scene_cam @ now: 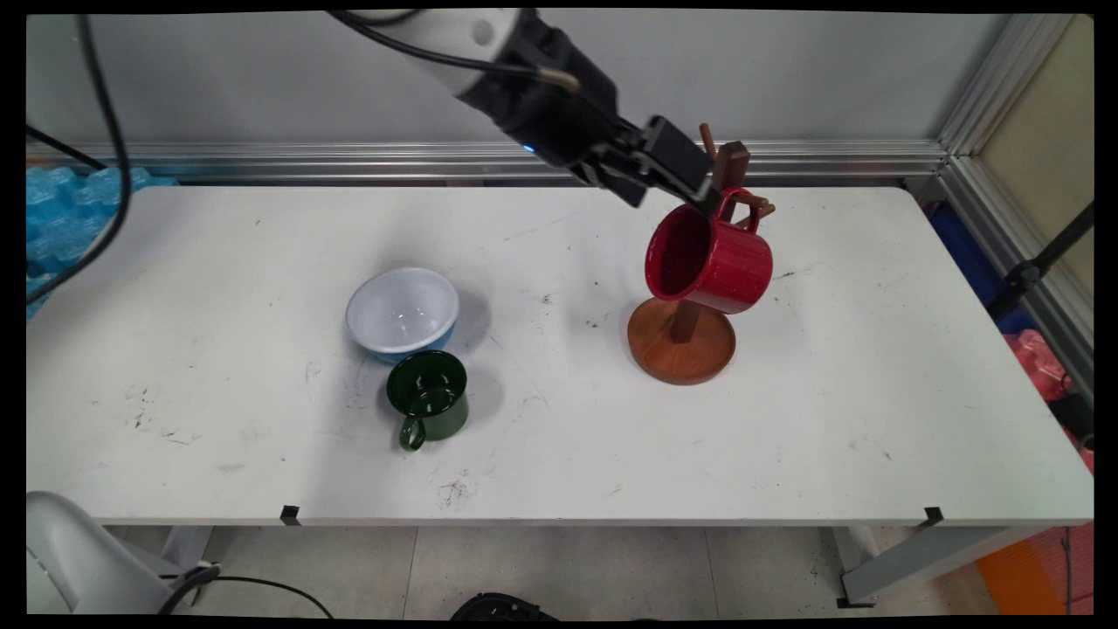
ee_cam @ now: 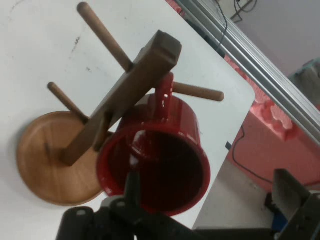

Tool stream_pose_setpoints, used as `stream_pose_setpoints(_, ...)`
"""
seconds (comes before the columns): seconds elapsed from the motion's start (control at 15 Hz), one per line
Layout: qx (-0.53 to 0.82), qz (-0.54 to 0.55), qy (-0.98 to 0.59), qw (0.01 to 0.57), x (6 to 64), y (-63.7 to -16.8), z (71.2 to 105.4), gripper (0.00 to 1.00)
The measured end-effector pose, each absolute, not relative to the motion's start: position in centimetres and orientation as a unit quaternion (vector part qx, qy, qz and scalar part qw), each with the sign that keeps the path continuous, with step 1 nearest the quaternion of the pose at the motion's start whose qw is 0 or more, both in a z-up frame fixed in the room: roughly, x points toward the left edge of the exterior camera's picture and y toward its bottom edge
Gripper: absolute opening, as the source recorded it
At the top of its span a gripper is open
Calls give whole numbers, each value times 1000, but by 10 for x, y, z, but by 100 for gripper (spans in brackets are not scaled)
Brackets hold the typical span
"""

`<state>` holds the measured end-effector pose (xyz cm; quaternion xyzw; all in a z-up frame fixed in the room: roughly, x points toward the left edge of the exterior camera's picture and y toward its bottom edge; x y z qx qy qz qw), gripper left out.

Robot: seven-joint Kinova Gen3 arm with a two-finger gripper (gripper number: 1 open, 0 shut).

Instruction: Pick up the red mug from the rack

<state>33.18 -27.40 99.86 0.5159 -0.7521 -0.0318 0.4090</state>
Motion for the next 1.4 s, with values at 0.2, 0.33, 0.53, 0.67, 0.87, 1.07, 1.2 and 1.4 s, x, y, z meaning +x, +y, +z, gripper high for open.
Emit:
stream_pose_setpoints(0.2, 498, -25, -764, 408, 356, -268, 1009, 100)
stream_pose_setpoints(0.33, 483, -18, -775, 407, 376, -264, 1017, 100)
stream_pose_setpoints(0.53, 453, -8, -794, 405, 405, -257, 1026, 100)
stream_pose_setpoints(0.67, 435, -3, -805, 404, 420, -253, 1030, 100)
stream_pose_setpoints(0.87, 401, 5, -824, 401, 443, -246, 1036, 100)
stream_pose_setpoints(1.07, 364, 13, -842, 398, 466, -239, 1041, 100)
stream_pose_setpoints(1.2, 341, 19, -853, 395, 480, -234, 1043, 100)
stream_pose_setpoints(1.4, 313, 25, -865, 392, 496, -227, 1045, 100)
